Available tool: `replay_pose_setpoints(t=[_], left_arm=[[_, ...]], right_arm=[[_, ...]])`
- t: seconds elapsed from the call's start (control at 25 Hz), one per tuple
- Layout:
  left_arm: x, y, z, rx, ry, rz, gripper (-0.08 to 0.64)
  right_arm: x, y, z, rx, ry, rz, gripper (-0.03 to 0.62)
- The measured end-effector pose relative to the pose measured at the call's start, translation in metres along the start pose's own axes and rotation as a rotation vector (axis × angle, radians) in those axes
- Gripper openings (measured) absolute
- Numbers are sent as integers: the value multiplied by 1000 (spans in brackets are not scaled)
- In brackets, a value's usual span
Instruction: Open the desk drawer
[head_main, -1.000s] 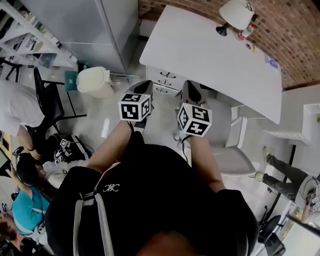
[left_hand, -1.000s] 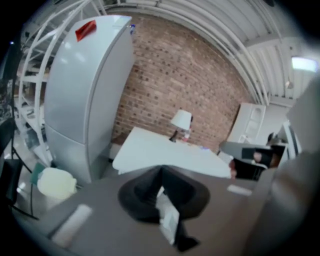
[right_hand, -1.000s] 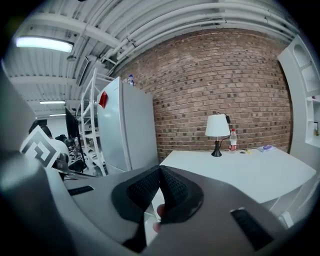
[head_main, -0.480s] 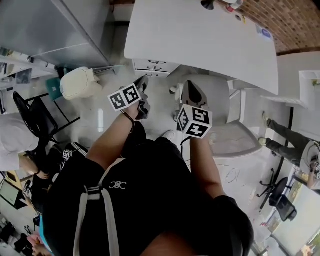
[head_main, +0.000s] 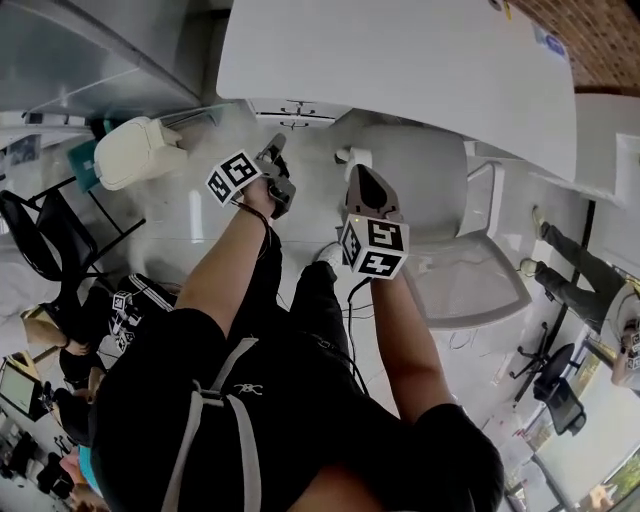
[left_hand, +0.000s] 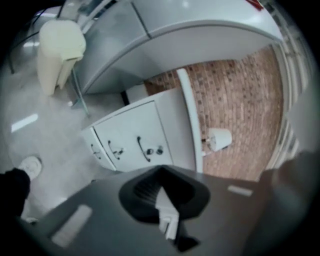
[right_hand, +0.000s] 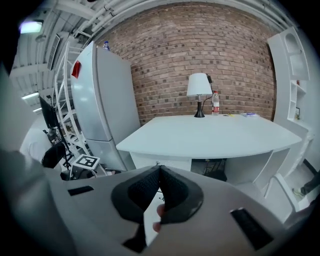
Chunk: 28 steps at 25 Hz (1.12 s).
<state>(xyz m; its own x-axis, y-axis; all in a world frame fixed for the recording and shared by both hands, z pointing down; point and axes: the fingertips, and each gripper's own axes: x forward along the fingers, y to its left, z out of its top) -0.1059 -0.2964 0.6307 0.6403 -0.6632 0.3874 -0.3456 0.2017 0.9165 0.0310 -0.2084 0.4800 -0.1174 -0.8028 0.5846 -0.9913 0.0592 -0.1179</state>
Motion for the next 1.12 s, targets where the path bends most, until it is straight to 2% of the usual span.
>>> replay_pose_setpoints(t=[0.12,0.36,0.52,0.72,0.88,0.96,1.0,1.04,1.12], left_arm=[[27,44,-2,-90,-61,3,0],[76,129,-6,-168,-67,5,0],[109,176,-7,-157,-43,41,0],[144,214,10,-152,-82,45,2],[166,239,16,-141,-99,85,3],[177,241,20,-134,-105,80,20],[182,241,22,-131,-108,75,76],[186,242,23,-127,-110,74,94],[194,243,25,-113,-107,83,95]], right_arm=[[29,-10,-27,31,-3,29,-5],[70,-27,-83,86,14,25,-5],[85,-43,-104,102,30,18,-5],[102,-52,-123,127,44,12,-5],[111,-60,-129,145,50,8,-5],[113,-64,-130,153,45,4,-5],[113,-65,-131,157,42,2,-5],[112,-67,-132,160,40,-1,-5],[112,-71,-135,169,37,-9,-5]])
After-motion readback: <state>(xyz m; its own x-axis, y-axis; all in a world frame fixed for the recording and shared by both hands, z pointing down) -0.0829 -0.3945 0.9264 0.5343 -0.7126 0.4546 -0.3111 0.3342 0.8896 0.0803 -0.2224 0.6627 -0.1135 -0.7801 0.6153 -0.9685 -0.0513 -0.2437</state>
